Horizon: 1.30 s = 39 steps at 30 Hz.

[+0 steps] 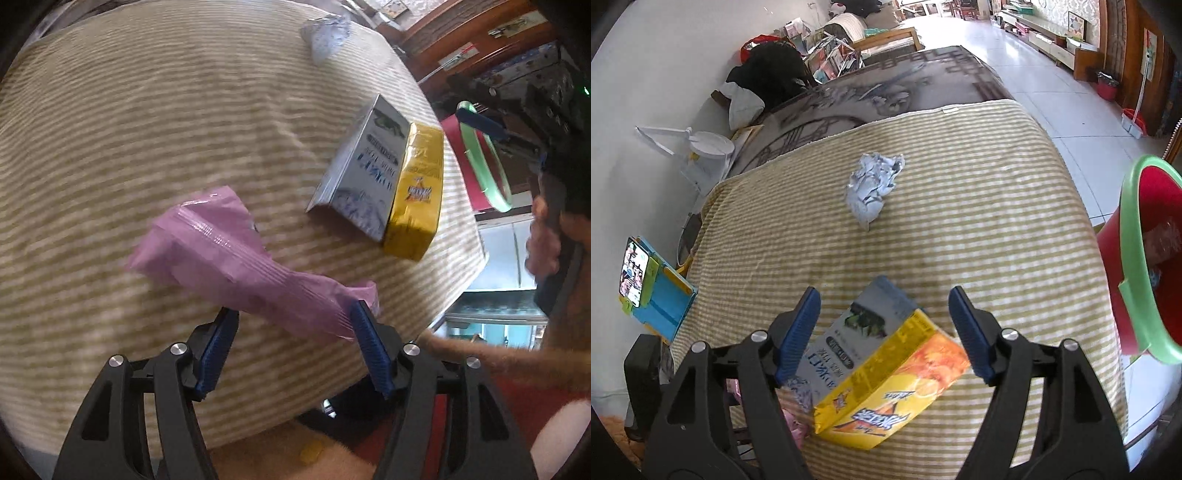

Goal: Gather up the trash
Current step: 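Move both grippers back toward the pink bag and yellow box on the table, then grasp the pink snack bag with the left gripper while the right gripper grasps the yellow juice box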

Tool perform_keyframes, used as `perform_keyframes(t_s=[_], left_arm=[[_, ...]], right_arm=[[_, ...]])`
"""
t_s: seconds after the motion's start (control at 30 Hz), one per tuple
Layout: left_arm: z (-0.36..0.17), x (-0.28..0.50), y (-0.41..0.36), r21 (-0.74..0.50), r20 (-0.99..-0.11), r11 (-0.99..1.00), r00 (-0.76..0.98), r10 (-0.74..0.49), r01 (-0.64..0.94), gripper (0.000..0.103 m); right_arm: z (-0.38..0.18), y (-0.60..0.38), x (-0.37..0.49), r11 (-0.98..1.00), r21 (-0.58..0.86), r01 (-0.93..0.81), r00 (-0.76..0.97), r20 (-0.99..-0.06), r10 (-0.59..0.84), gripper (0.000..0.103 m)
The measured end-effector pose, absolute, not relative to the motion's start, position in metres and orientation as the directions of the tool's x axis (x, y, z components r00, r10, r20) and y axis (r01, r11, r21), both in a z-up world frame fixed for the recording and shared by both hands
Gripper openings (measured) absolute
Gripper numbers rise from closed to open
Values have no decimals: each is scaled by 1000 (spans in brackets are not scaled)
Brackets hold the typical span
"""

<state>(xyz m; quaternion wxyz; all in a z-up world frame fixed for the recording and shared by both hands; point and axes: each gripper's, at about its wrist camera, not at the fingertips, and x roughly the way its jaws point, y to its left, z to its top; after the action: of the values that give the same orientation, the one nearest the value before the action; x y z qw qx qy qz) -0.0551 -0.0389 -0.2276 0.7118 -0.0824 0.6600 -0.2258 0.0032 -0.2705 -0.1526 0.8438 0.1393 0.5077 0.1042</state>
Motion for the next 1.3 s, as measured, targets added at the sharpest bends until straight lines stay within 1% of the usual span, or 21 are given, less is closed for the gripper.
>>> perform_keyframes(t_s=[0.1, 0.2, 0.23, 0.33, 0.5, 0.57, 0.6, 0.67, 0.7, 0.73, 0.77, 0.8, 0.83, 0.9, 1.0, 1.07, 1.1, 1.13, 1.17, 1.23, 1.3], left_arm=[[-231, -38, -44, -459, -881, 868, 29, -472, 188, 59], [-233, -24, -45, -477, -869, 863, 54, -491, 167, 45], [-233, -22, -43, -478, -867, 863, 68, -493, 161, 38], [-226, -5, -37, -482, -858, 865, 125, -499, 141, 34], [-210, 7, -30, -428, -866, 891, 214, -452, 152, 34], [-207, 9, -25, -420, -868, 896, 222, -443, 145, 37], [-207, 9, -22, -420, -869, 897, 224, -441, 138, 40], [-207, 11, -17, -416, -871, 900, 228, -435, 127, 42], [-207, 10, -14, -412, -874, 903, 230, -429, 117, 46], [-208, 11, -10, -413, -874, 904, 230, -428, 109, 53], [-209, 10, -7, -416, -874, 904, 233, -427, 100, 55], [-210, 10, -2, -419, -873, 904, 236, -428, 87, 56], [-210, 9, 1, -422, -873, 903, 235, -428, 78, 56], [-212, 12, 4, -427, -872, 902, 235, -429, 61, 57], [-216, 16, 6, -413, -879, 909, 237, -414, 54, 61], [-223, 19, 3, -406, -887, 913, 223, -404, 42, 61], [-227, 20, 3, -408, -888, 912, 214, -406, 39, 57], [-229, 21, 1, -407, -890, 913, 207, -406, 41, 41], [-232, 21, -1, -407, -891, 912, 199, -408, 47, 34], [-230, 20, -4, -403, -891, 913, 204, -406, 62, 26], [-219, 18, -8, -397, -883, 914, 238, -406, 84, 24]], right_arm=[[-151, -270, -3, 945, 327, -17, 467, -833, 297, 72], [-152, -274, -9, 949, 314, 10, 465, -842, 273, 72], [-153, -276, -12, 950, 311, 22, 463, -845, 266, 73], [-160, -280, -19, 946, 317, 64, 447, -857, 257, 77], [-194, -281, -27, 897, 419, 143, 359, -866, 348, 80], [-210, -277, -29, 868, 467, 170, 322, -858, 399, 80], [-212, -275, -30, 866, 468, 175, 316, -860, 401, 81], [-219, -270, -30, 863, 475, 171, 297, -860, 414, 81], [-220, -268, -30, 863, 476, 170, 297, -860, 416, 80], [-221, -266, -30, 865, 475, 163, 300, -859, 415, 70], [-221, -263, -29, 869, 471, 148, 302, -859, 414, 64], [-220, -261, -29, 873, 466, 140, 304, -860, 411, 52], [-219, -260, -29, 875, 466, 130, 310, -858, 410, 48], [-213, -257, -29, 887, 448, 108, 331, -858, 393, 44], [-199, -255, -28, 905, 419, 74, 368, -855, 366, 43], [-195, -254, -27, 917, 394, 60, 377, -860, 345, 43], [-194, -254, -25, 920, 387, 58, 376, -862, 339, 43], [-194, -254, -25, 922, 382, 56, 374, -864, 336, 43], [-195, -254, -24, 923, 382, 56, 371, -866, 336, 43], [-194, -256, -24, 922, 383, 58, 372, -865, 336, 43], [-187, -258, -24, 924, 379, 54, 392, -859, 330, 43]])
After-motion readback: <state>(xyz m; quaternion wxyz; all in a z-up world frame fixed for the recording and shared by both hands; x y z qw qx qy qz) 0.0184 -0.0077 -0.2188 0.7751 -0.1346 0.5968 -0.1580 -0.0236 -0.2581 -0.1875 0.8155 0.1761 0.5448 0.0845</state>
